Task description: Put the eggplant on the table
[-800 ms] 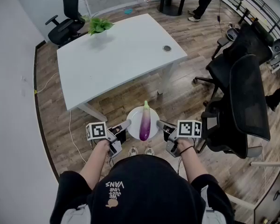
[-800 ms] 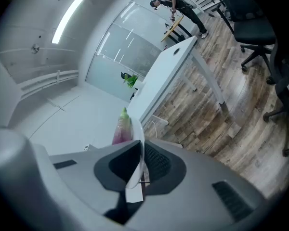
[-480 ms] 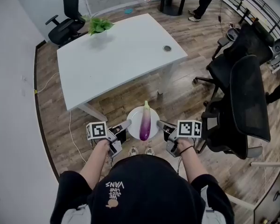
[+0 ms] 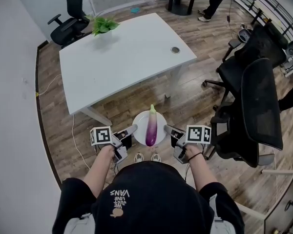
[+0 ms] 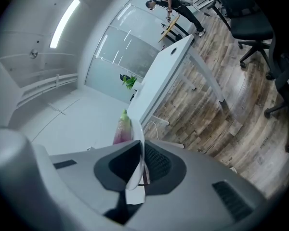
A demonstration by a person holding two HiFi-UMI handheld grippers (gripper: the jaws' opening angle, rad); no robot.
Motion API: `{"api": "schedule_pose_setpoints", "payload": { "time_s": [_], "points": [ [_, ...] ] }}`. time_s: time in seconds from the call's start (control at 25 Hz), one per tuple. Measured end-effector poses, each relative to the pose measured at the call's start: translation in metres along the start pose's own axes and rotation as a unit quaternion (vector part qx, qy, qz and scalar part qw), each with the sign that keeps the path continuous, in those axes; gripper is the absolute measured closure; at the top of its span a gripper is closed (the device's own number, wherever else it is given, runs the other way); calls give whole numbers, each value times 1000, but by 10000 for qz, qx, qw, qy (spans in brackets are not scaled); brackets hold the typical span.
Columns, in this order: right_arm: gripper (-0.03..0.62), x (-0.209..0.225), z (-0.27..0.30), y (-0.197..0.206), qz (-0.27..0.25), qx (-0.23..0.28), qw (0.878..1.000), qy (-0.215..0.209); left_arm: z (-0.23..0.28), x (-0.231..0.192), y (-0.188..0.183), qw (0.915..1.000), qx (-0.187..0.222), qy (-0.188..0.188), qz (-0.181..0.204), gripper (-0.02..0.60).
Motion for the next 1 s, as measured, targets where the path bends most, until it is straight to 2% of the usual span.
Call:
{"api": "schedule_pose_setpoints", "payload": {
  "time_s": [0.44,0.72,1.0],
  "points": [
    [557,9,-6,-23,-107,-118,9999,-64,19,5,-2,9999,153,1,-58,557],
    [557,19,-8,-60,-99,-240,9996,-130,45,15,-18,9995,295,-43,-138,557],
    [557,28,-6,-65,-187,-361,9991,-104,54,6,-16,9989,396,4,-243,557]
  ]
}}
Point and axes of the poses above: the fingertips, and each gripper's own axes: z forward along the fingers, x to its right, y out of its underside, the point moved 7 cm from there along -z, backward along the fingers, and after that the axes turned 9 degrees about -y, right-handed, at the moved point
